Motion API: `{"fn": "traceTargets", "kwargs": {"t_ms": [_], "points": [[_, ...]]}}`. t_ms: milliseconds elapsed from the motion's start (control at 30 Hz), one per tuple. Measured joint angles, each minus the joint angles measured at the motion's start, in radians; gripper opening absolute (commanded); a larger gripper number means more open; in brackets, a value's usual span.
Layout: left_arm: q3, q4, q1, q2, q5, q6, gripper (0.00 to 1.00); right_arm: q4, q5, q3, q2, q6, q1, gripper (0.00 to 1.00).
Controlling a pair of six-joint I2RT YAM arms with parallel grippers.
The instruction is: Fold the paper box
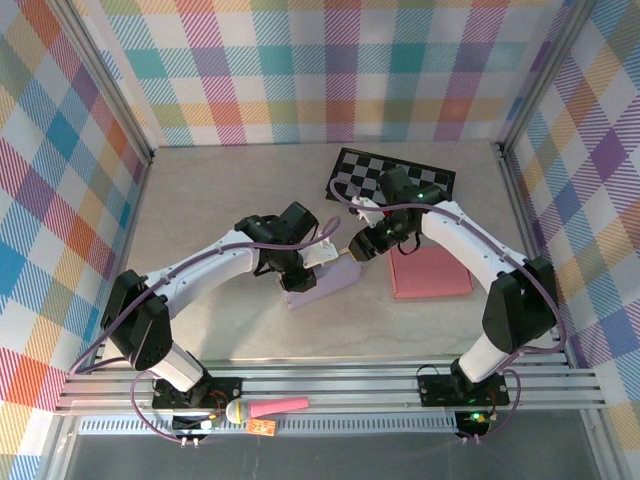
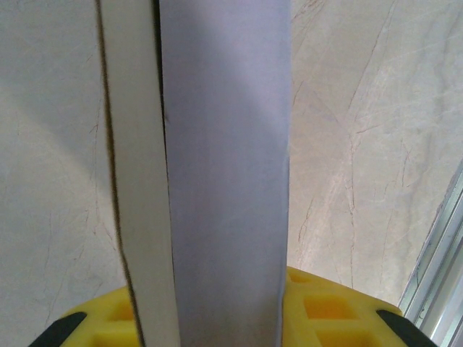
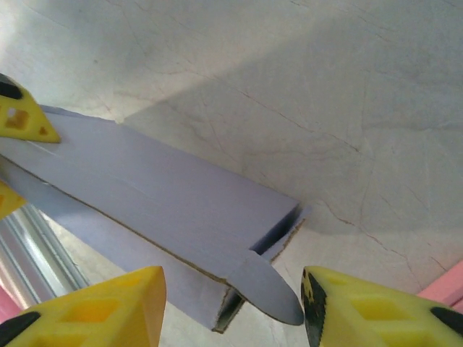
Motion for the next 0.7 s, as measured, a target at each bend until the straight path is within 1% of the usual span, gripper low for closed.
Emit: {"fn": "traceTargets", "kwargs": {"t_ms": [133,333,467,533,700], "points": [[0.0,0.005,0.0,0.003,0.0,-0.004,0.24,-0.002,0.055,0.01,0.023,0.0,0.012,0.49],[0.002,0.002,0.006,0.003,0.002,-0.008,0.24,-0.026,0.117,0.048,0.025,0.0,0.021,0.51],[0.002,0.002,0.006,0.003,0.004,-0.008,0.24,-0.044,0.126,0.061,0.025,0.0,0.021,0.51],[0.002,0.002,0.006,0.003,0.004,-0.008,0.24,-0.053,0.125,0.071,0.025,0.0,0.021,0.5],[0.002,0.002,0.006,0.003,0.004,-0.008,0.24,-0.068,0.12,0.099,0.025,-0.006,0.021,0.42]]}}
